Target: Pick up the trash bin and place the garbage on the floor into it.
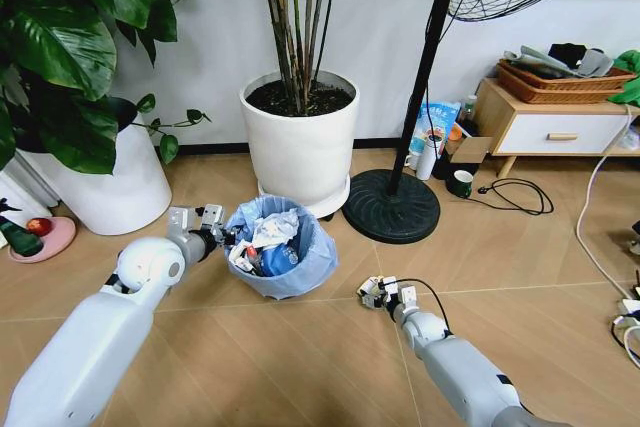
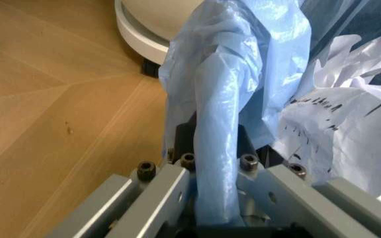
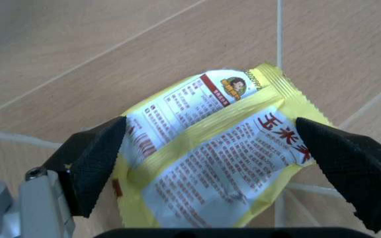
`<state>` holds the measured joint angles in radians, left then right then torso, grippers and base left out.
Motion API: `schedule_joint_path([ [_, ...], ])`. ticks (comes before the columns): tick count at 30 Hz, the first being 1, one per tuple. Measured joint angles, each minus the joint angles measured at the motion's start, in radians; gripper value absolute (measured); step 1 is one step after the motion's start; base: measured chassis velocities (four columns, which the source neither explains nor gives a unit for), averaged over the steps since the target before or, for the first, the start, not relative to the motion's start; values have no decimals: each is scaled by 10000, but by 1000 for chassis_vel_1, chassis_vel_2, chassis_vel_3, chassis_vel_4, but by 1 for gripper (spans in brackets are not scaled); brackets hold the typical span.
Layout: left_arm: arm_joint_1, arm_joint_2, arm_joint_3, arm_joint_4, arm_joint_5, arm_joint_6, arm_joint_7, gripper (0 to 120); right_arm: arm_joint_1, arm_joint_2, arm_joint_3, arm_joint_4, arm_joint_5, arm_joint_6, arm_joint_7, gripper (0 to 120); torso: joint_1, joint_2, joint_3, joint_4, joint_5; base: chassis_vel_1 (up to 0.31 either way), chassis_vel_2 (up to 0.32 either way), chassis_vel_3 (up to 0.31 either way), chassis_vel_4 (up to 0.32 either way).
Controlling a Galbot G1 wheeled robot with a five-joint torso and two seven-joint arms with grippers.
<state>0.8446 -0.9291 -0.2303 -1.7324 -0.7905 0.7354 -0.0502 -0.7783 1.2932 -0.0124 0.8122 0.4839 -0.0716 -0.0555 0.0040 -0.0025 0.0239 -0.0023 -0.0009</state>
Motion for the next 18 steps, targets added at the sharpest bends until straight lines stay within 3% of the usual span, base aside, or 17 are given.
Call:
schedule_joint_path([
  [4, 21, 3, -12, 0, 0, 0, 10, 0, 157, 92, 5, -251, 0, 18, -52, 90, 0, 0, 0, 1, 0, 0, 0, 0, 0],
  [7, 35, 11, -39, 1, 0, 0, 16, 0, 210, 109, 14, -329, 6, 18, -55, 81, 0, 0, 0, 2, -1, 0, 0, 0, 0],
  [18, 36, -44, -40, -7, 14, 0, 22, 0, 125, 96, 89, -321, 51, -12, 16, 38, -1, 1, -2, -1, -3, 0, 0, 0, 0],
])
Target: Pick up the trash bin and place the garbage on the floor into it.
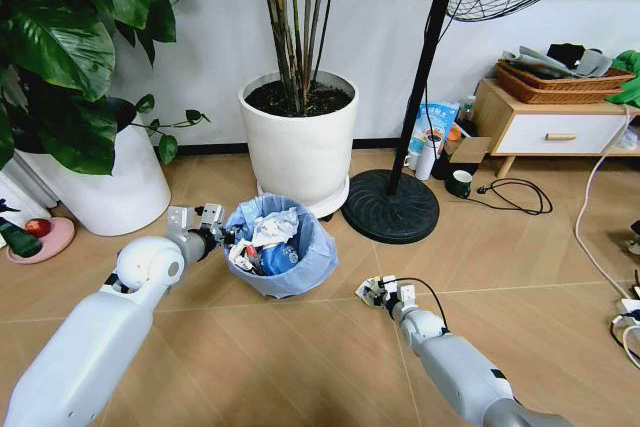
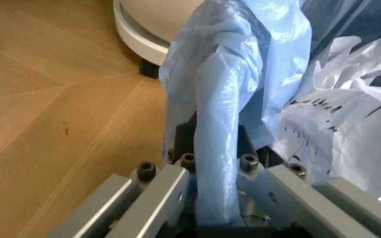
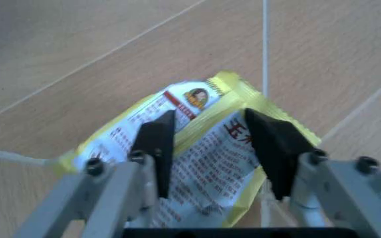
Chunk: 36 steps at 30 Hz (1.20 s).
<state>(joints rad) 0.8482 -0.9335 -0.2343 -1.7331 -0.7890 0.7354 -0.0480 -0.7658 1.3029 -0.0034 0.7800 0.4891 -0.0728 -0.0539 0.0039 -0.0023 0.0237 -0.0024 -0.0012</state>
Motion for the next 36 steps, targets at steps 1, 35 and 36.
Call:
schedule_joint_path([
  [1, 2, -2, 0, -2, 2, 0, 0, 0, -6, -1, 5, 0, 1, -3, 3, 34, 0, 0, 0, 0, 0, 0, 0, 0, 0],
  [35, 246, -4, -54, -192, 49, 0, -5, 0, -563, -953, 963, 4222, 1035, -1048, 825, 0, 2, -2, 3, 2, 4, 0, 0, 0, 0],
  [36, 286, -2, -42, -203, 51, 0, -12, 0, -548, -1170, 1004, 4766, 1042, -1025, 832, 0, 2, -2, 3, 2, 6, 0, 0, 0, 0],
])
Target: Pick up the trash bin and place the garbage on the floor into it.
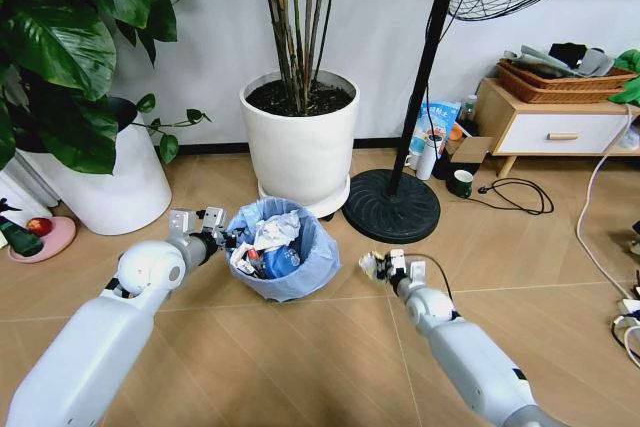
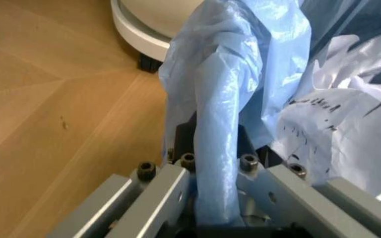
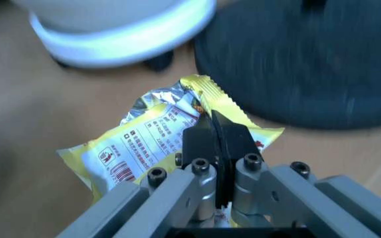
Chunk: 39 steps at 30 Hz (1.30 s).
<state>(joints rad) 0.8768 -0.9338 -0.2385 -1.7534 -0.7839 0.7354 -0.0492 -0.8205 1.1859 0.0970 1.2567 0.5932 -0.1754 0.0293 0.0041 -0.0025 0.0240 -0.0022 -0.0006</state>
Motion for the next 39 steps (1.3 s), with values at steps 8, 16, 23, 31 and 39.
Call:
schedule_joint_path([
  [8, 110, 99, 68, -47, 15, 0, -4, 0, 621, -1249, -57, 2062, 631, -173, -74, 0, 0, 0, 0, -1, -2, 0, 0, 0, 0],
  [16, -110, 147, 317, 119, -19, 0, 22, 0, 1579, -1862, -581, 4293, 1976, -808, -169, 0, -1, 0, -1, 0, -3, 0, 0, 0, 0],
  [23, -771, -2, 834, 460, -88, 0, 34, 0, 1965, -1711, -1674, 5587, 2685, -1379, -134, 0, -1, 0, 0, 0, -3, 0, 0, 0, 0],
  [31, -1409, -70, 1238, 682, -246, 0, -22, 0, 1945, -1559, -2941, 5898, 2557, -1420, 44, 0, -1, 0, 0, -2, 0, 0, 0, 0, 0],
  [39, -1572, -145, 1302, 738, -269, 0, -64, 0, 1937, -1593, -3287, 5774, 2259, -1462, 117, 27, -1, 0, 0, -1, -3, 0, 0, 0, 0],
])
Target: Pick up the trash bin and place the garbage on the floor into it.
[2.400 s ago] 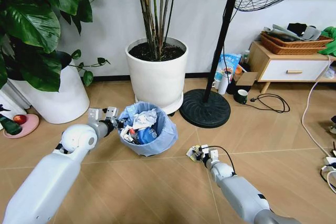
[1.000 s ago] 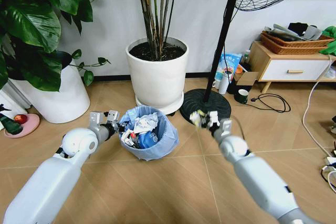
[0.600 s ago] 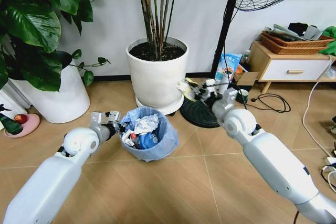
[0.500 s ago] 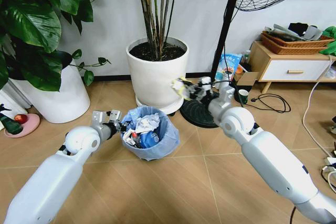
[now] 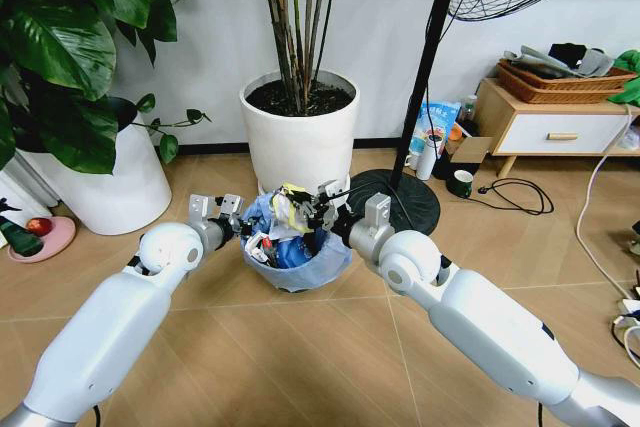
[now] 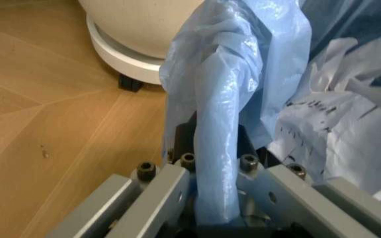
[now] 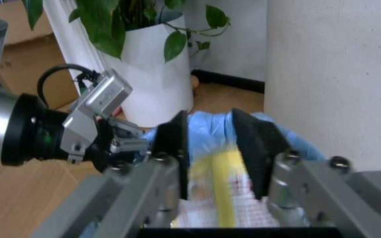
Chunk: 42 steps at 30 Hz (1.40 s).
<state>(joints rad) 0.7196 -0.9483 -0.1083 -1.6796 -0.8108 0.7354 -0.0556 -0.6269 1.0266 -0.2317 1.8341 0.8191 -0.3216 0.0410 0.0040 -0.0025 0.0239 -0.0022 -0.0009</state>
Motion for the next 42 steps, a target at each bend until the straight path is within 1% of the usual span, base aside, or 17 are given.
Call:
schedule_joint_path([
  [1, 0, 0, 0, 0, 0, 0, 0, 0, 0, 0, 0, 0, 0, 0, 0, 27, 0, 0, 0, 0, 0, 0, 0, 0, 0],
  [5, -34, -62, 1, 8, 0, 0, -50, 0, -46, -53, -5, 36, 5, -4, 0, 47, 0, 0, 0, 0, 0, 0, 0, 0, 0],
  [6, -34, -62, 1, 8, 0, 0, -50, 0, -46, -53, -5, 36, 5, -4, 0, 47, 0, 0, 0, 0, 0, 0, 0, 0, 0],
  [11, -47, -89, 0, 9, 1, 0, -73, 0, -30, -20, 78, 58, -5, 13, 24, 64, 0, 0, 0, 0, 0, 0, 0, 0, 0],
  [13, -12, -97, -30, 6, 17, 0, -81, 0, -4, 7, 266, 103, -23, 59, 134, 76, 0, 0, 0, 0, 2, 0, 0, 0, 0],
  [14, -12, -97, -30, 6, 17, 0, -81, 0, -4, 7, 266, 103, -23, 59, 134, 76, 0, 0, 0, 0, 2, 0, 0, 0, 0],
  [17, 148, -96, -133, -35, 76, 0, -85, 0, -47, -147, 666, 266, -280, 185, 354, 89, 0, 0, 0, 0, -1, 0, 0, 0, 0],
  [18, 148, -96, -133, -35, 76, 0, -85, 0, -47, -147, 666, 266, -280, 185, 354, 89, 0, 0, 0, 0, -1, 0, 0, 0, 0],
  [19, 230, -92, -218, -80, 102, 0, -84, 0, -177, -259, 877, 370, -388, 210, 532, 95, 0, 0, 0, 1, 0, 0, 0, 0, 0],
  [21, 372, -71, -348, -149, 159, 0, -68, 0, -472, -364, 1188, 499, -667, 245, 954, 100, 0, 0, 0, 0, 1, 0, 0, 0, 0],
  [23, 393, -65, -365, -162, 163, 0, -67, 0, -550, -374, 1266, 524, -726, 250, 1044, 100, 0, 0, 0, 0, 0, 0, 0, 0, 0],
  [27, 715, 52, -626, -354, 190, 0, -44, 0, -1878, -376, 2393, 819, -1319, 230, 1705, 100, 0, 0, -1, 2, 2, 0, 0, 0, 0],
  [29, 744, 55, -656, -374, 195, 0, -43, 0, -2095, -366, 2575, 856, -1429, 230, 1738, 100, -1, 1, -1, 2, 1, 0, 0, 0, 0],
  [31, 925, 44, -793, -492, 245, 0, -42, 0, -3014, -284, 3383, 1006, -2031, 229, 1797, 100, -1, 0, -1, -2, 4, 0, 0, 0, 0],
  [33, 963, 42, -813, -513, 260, 0, -41, 0, -3202, -254, 3566, 1066, -2146, 230, 1813, 100, -1, 0, -1, -2, 3, 0, 0, 0, 0],
  [37, 1367, 23, -1058, -714, 405, 0, -41, 0, -4794, -26, 4844, 1673, -2857, 232, 1955, 100, -1, 1, -2, 0, -2, 0, 0, 0, 0],
  [42, 1691, -16, -1179, -922, 514, 0, -51, 0, -6164, 341, 5757, 2277, -3475, 249, 2045, 100, -1, 1, -2, -1, 0, 0, 0, 0, 0],
])
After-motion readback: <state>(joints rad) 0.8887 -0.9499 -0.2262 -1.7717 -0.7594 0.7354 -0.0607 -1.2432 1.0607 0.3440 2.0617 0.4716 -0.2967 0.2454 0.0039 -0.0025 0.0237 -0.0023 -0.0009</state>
